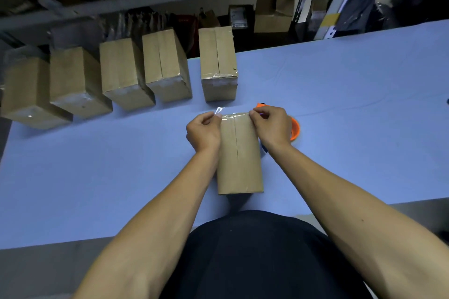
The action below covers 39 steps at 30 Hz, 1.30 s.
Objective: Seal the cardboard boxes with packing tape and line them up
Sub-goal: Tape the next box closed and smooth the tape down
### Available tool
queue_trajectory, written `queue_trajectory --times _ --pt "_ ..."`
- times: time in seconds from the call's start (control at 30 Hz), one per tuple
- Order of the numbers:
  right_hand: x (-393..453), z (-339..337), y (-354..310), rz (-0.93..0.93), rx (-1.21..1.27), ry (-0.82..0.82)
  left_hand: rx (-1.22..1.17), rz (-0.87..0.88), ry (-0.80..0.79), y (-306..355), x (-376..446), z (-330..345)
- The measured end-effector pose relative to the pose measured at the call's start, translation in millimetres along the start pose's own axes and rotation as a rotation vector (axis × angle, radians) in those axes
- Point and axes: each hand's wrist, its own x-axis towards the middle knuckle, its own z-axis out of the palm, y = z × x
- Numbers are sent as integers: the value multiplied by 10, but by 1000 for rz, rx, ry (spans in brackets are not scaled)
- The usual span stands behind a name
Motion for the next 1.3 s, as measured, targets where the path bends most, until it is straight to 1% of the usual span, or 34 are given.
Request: queue_trajectory --times 0.2,0.33,0.53,0.67,0.77,0.87,1.0,1.1,1.17,1.23,1.3 --pt "78 -18 -357 -64 166 69 -63 240 24 359 14 -157" --pt "114 29 -561 -117 247 90 -123 308 50 482 34 -210" --pt "-10 141 -522 -165 290 122 -126 277 87 346 -12 -232" --pt "-11 93 -450 -121 288 156 -78 322 80 286 -110 -175" --pt "-29 57 -391 -73 306 143 -37 347 113 265 -189 -93" --pt "-36 56 -350 -51 319 118 -68 336 127 263 -207 -55" --pt "37 75 -283 23 385 96 -90 291 56 198 -168 -73" --pt "1 95 -189 17 399 104 -77 201 -3 90 -176 -83" --pt "-35 101 -154 -3 417 88 -105 171 -31 52 -180 -66" --pt "-51 90 -142 -31 378 70 -140 141 -50 46 -177 -68" --pt "-48 65 -146 -49 284 63 -175 125 -66 50 -173 -62"
